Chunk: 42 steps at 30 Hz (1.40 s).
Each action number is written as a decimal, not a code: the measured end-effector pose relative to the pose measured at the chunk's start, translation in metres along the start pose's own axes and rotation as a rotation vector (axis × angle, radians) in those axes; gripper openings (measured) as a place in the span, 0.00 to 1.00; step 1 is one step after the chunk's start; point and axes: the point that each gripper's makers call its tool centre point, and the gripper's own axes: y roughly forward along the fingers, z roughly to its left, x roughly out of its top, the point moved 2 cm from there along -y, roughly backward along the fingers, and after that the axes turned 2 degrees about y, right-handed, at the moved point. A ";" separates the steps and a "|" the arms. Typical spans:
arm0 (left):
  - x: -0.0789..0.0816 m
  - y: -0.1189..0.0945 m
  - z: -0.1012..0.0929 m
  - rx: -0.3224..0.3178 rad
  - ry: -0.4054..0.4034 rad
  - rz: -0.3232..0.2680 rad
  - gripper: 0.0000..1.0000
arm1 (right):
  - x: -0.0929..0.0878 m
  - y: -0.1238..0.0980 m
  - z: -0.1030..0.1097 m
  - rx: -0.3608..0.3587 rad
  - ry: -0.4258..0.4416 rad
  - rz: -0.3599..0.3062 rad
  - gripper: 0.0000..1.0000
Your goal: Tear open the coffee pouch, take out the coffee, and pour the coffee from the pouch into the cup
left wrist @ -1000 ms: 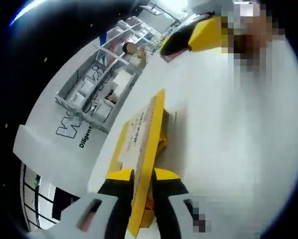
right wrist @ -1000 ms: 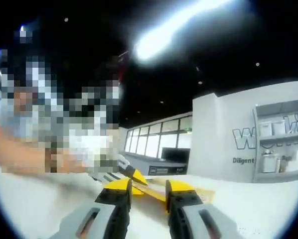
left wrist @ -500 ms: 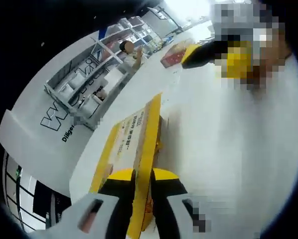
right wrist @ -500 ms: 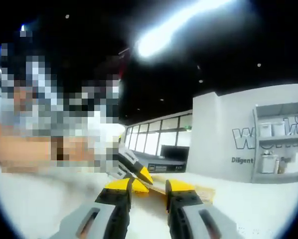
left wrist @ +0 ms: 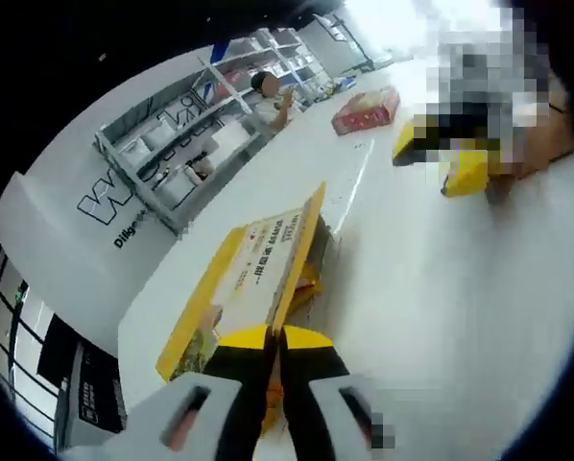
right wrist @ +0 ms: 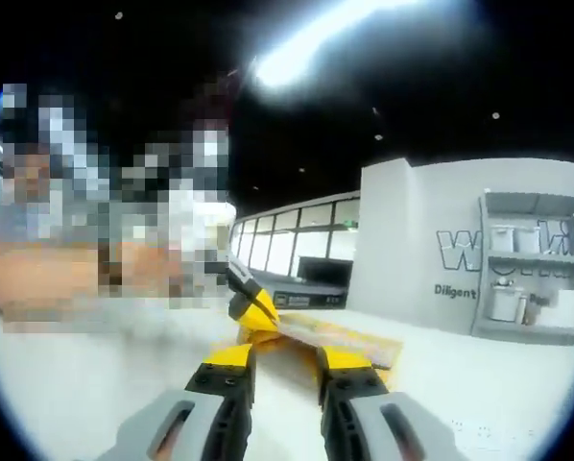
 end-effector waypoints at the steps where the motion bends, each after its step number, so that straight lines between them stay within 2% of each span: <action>1: 0.001 -0.003 0.000 -0.006 -0.007 0.002 0.06 | -0.003 0.002 0.001 -0.001 -0.011 0.024 0.27; 4: 0.004 -0.007 -0.006 -0.035 -0.029 0.012 0.05 | -0.006 0.006 0.002 -0.006 -0.029 0.053 0.27; 8: 0.008 -0.009 -0.013 -0.053 -0.023 0.027 0.05 | -0.016 0.012 -0.007 -0.045 0.001 0.120 0.26; 9: 0.009 -0.009 -0.014 -0.059 -0.035 0.036 0.05 | -0.018 0.012 -0.010 -0.058 0.031 0.130 0.27; 10: 0.009 -0.010 -0.015 -0.062 -0.043 0.039 0.05 | -0.022 0.013 -0.010 -0.062 0.062 0.153 0.27; 12: 0.010 -0.011 -0.018 -0.066 -0.046 0.039 0.05 | -0.031 0.017 -0.014 -0.082 0.040 0.208 0.26; 20: 0.009 -0.011 -0.018 -0.066 -0.044 0.033 0.05 | -0.034 0.061 -0.027 -0.173 0.144 0.194 0.26; 23: 0.008 -0.011 -0.017 -0.073 -0.062 0.019 0.05 | -0.040 0.079 -0.028 -0.193 0.150 0.212 0.26; 26: 0.007 -0.011 -0.016 -0.078 -0.085 0.011 0.05 | -0.051 0.091 -0.030 -0.206 0.142 0.267 0.26; 29: 0.007 -0.011 -0.019 -0.077 -0.076 0.018 0.05 | -0.047 0.097 -0.034 -0.230 0.112 0.254 0.26; 30: 0.008 -0.011 -0.019 -0.075 -0.073 0.022 0.05 | -0.053 0.096 -0.040 -0.259 0.100 0.285 0.27; 33: 0.009 -0.010 -0.018 -0.074 -0.071 0.024 0.05 | -0.060 0.104 -0.052 -0.273 0.136 0.315 0.28; 42: 0.014 -0.006 -0.019 -0.076 -0.065 0.028 0.04 | -0.064 0.108 -0.058 -0.292 0.148 0.329 0.27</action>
